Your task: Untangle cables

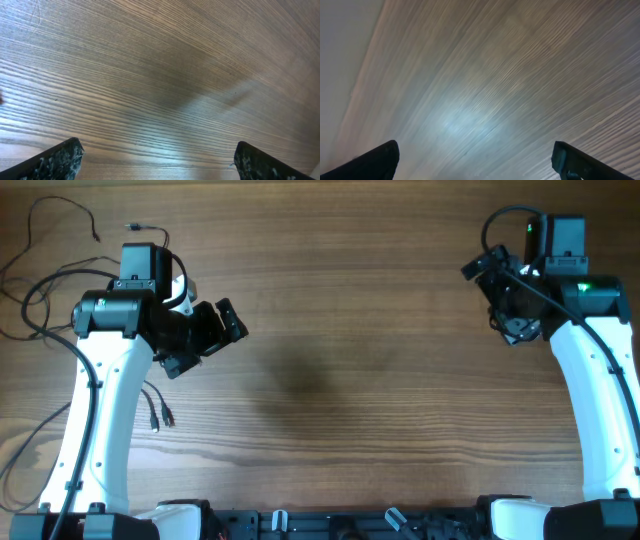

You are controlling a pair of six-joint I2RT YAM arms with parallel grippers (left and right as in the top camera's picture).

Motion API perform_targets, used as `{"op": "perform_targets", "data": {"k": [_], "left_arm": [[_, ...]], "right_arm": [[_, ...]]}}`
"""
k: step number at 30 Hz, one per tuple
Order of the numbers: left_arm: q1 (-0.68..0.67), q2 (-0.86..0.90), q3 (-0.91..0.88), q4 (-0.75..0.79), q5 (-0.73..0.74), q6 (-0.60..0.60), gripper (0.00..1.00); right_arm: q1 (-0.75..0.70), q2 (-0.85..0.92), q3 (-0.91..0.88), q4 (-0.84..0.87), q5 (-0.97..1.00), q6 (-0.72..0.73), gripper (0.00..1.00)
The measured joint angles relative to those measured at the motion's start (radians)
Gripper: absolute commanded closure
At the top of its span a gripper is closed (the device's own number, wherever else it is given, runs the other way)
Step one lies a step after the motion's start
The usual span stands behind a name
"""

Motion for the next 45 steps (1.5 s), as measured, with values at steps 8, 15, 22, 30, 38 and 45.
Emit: {"op": "perform_targets", "data": {"k": [8, 15, 22, 30, 38, 45], "left_arm": [[0.0, -0.014, 0.0, 0.001, 0.116, 0.118, 0.0], [0.0, -0.314, 0.0, 0.008, 0.124, 0.144, 0.0], [0.0, -0.407, 0.0, 0.042, 0.124, 0.194, 0.0], [0.0, -0.41, 0.0, 0.017, 0.137, 0.208, 0.0], [0.0, -0.665, -0.053, -0.049, 0.147, 0.252, 0.0], [0.0, -0.835, -0.159, -0.117, 0.202, 0.251, 0.0]], "right_arm": [[0.0, -0.002, 0.0, -0.09, -0.215, -0.238, 0.0], [0.058, -0.368, -0.001, -0.36, -0.117, -0.361, 0.0], [0.152, -0.829, -0.002, -0.447, -0.069, -0.392, 0.0], [0.153, -0.944, -0.002, -0.488, 0.032, -0.219, 0.0], [0.153, -0.944, -0.002, -0.492, 0.033, -0.242, 0.0], [0.153, -0.944, -0.002, -0.433, 0.05, -0.279, 0.0]]}}
